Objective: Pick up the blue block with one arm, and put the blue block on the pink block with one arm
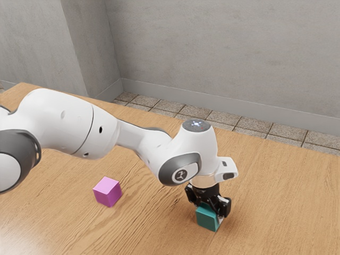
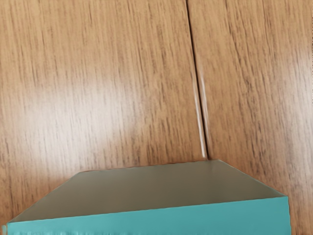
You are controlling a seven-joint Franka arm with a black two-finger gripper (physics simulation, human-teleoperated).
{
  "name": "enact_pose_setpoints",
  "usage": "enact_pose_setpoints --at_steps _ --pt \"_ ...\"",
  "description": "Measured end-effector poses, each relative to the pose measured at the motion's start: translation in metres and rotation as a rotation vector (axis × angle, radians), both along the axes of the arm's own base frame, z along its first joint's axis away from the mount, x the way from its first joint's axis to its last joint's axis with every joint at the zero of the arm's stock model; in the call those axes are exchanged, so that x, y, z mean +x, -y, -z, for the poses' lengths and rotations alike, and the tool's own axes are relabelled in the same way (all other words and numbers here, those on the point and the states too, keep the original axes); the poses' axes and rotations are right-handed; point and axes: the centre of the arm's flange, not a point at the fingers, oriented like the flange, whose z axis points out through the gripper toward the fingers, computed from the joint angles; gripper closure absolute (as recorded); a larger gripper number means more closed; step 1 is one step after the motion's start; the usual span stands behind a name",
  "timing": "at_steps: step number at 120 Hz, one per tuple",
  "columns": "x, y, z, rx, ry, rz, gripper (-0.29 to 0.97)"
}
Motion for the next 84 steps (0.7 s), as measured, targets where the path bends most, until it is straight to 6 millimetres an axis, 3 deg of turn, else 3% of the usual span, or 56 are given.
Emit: enact_pose_setpoints --at_steps 14,30,55,72,84 --pt "0.006 -0.015 -0.024 0.016 0.03 -0.006 0.33" --pt "0.002 -0.067 -0.059 0.062 0.051 -0.055 0.35" --pt "-0.017 -0.174 -0.091 0.105 0.049 -0.16 0.34" --pt "-0.011 -0.249 -0.096 0.118 0.038 -0.248 0.34" --pt "-0.009 -0.284 -0.093 0.122 0.028 -0.282 0.33"
